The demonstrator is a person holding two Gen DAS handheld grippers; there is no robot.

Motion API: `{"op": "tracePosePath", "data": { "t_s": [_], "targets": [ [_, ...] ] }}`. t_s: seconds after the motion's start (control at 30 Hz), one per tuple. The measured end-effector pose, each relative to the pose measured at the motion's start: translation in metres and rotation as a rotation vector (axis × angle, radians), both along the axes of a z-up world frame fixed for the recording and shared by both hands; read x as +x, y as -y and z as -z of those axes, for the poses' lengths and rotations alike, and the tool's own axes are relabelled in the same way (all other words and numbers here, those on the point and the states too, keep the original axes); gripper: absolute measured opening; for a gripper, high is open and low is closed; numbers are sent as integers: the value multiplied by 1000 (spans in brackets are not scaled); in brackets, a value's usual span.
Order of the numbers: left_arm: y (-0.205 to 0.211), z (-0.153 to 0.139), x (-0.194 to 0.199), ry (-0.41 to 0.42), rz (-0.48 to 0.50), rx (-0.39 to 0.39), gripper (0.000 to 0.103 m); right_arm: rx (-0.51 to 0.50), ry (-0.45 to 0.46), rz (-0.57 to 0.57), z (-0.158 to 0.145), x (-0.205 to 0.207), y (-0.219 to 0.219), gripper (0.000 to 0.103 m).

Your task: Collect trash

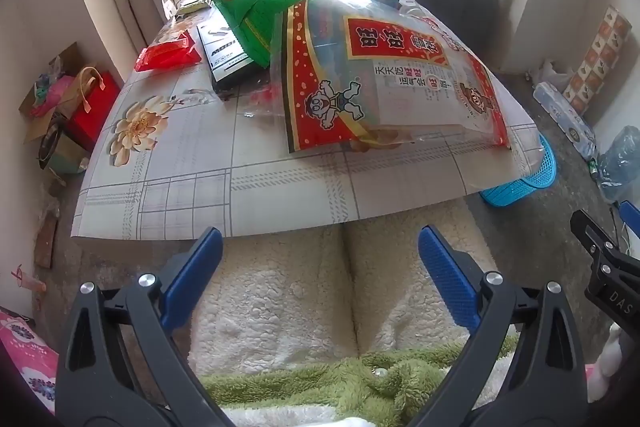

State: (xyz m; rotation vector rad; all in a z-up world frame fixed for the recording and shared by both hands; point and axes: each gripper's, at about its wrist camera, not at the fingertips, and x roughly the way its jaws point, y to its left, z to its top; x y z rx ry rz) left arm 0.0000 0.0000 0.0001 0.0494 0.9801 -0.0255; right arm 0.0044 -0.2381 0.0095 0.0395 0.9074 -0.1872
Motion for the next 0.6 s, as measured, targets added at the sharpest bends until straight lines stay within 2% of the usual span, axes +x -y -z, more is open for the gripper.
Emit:
{"op": "tracePosePath", "data": {
  "t_s": [0.6],
  "targets": [
    [6,1,-3,0,8,-5,94,-5,4,-2,-3,-3,0,97]
  ]
}}
